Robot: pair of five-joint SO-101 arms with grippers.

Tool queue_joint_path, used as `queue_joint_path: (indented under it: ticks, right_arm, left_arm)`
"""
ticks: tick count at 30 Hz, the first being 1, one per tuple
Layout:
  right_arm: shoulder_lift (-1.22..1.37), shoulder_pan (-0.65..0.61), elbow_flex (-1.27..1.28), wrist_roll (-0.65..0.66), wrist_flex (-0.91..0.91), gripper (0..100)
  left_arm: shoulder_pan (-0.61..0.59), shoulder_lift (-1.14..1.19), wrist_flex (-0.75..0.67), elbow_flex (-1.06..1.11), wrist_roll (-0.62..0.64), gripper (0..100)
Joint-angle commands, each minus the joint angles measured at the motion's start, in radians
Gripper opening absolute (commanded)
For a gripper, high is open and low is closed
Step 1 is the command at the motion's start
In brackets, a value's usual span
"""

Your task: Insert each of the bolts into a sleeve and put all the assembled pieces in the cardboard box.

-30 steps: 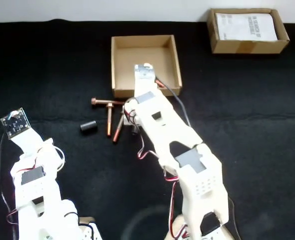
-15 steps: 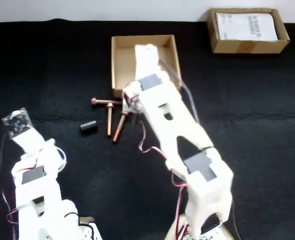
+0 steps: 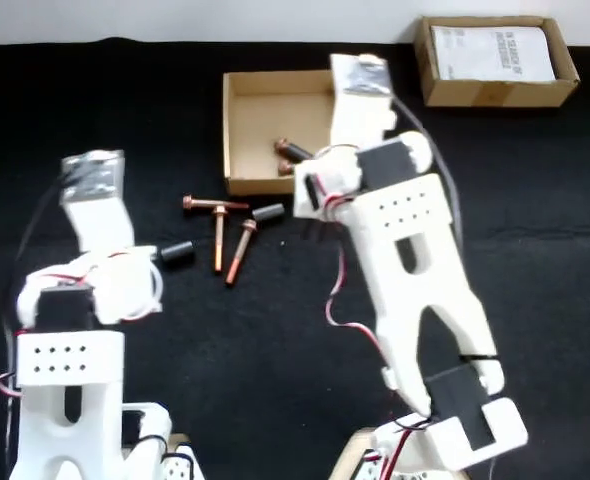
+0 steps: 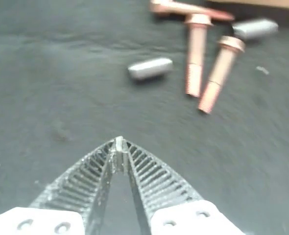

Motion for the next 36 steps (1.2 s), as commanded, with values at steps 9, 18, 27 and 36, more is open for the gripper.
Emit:
queue_joint_path:
  ticks: [9,18,27,36]
  right_arm:
    - [-0.068,0.042,0.564,0.077,-0.372,0.7]
    - [-0.065,0.027,0.872,0.147,-0.717,0.8]
    - [-0.065,0.005,0.891,0.236,-0.714,16.8]
    - [-0.074,0.008,0.883,0.238,-0.710,21.0]
  left_arm:
    - [0.117,0.251,-0.098,-0.062,0.041,2]
    - [-0.093,0.346,-0.097,-0.056,0.035,2]
    - [-0.133,0.344,-0.100,0.002,0.035,2]
    - [-0.189,0.344,-0.247,0.151,0.034,2]
